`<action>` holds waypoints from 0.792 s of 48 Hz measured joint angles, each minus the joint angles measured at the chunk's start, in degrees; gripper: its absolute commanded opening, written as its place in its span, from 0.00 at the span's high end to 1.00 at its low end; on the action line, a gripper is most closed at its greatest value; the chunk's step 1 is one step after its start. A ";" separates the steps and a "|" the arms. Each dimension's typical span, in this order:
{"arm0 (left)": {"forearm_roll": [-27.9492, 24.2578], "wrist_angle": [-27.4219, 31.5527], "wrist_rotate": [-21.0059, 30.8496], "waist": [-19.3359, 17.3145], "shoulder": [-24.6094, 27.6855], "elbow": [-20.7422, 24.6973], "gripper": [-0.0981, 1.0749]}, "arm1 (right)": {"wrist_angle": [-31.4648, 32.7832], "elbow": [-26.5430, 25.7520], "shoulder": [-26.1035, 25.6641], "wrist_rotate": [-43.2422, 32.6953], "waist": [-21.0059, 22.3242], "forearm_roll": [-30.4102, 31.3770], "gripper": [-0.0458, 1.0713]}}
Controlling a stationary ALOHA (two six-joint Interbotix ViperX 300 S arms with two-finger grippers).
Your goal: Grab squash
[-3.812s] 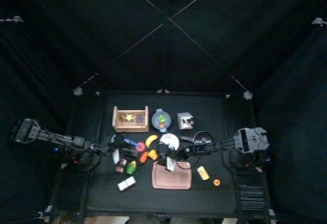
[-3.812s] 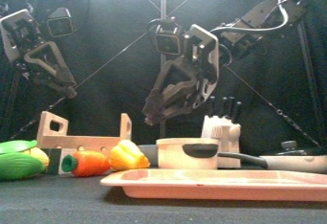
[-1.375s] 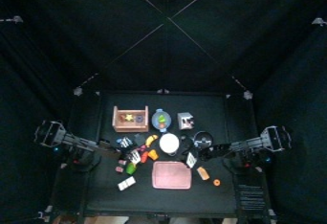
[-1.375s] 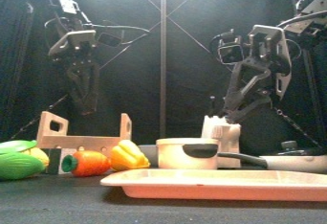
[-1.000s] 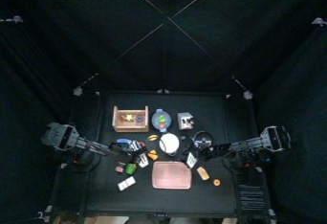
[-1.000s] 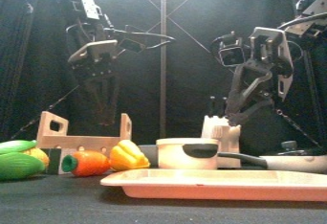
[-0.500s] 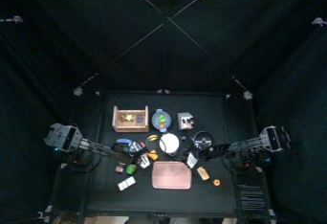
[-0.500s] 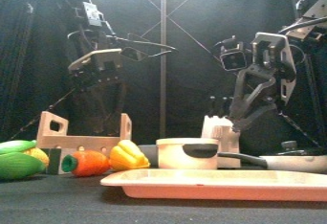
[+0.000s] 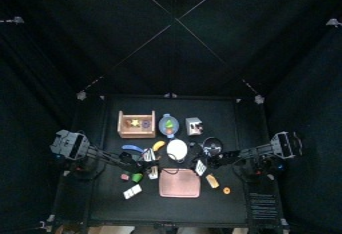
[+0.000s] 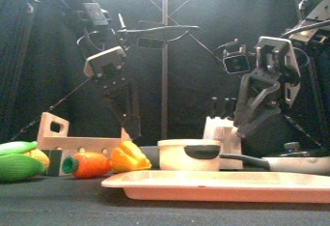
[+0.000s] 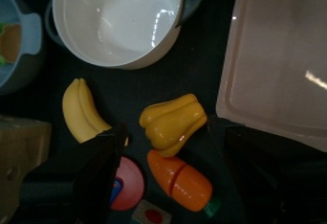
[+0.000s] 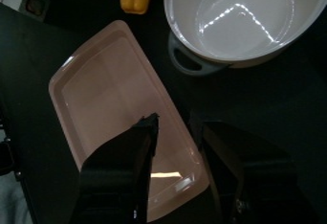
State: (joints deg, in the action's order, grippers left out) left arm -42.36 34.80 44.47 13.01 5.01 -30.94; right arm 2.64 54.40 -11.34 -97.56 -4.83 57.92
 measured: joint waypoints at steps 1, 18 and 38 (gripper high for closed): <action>-0.09 0.00 -1.23 -0.09 0.00 0.00 0.06 | 0.09 0.00 0.00 0.00 0.00 0.00 0.30; 4.48 -2.11 -22.06 -2.29 0.35 0.18 0.06 | 0.09 0.00 1.05 0.00 0.09 0.00 0.30; 15.73 -3.69 -34.80 -6.50 3.87 0.97 0.06 | 0.00 0.00 2.46 -0.09 0.09 0.00 0.30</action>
State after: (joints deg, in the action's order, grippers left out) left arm -26.63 31.11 9.67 6.50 8.88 -29.97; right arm 2.64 54.40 -8.88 -97.65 -4.75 57.92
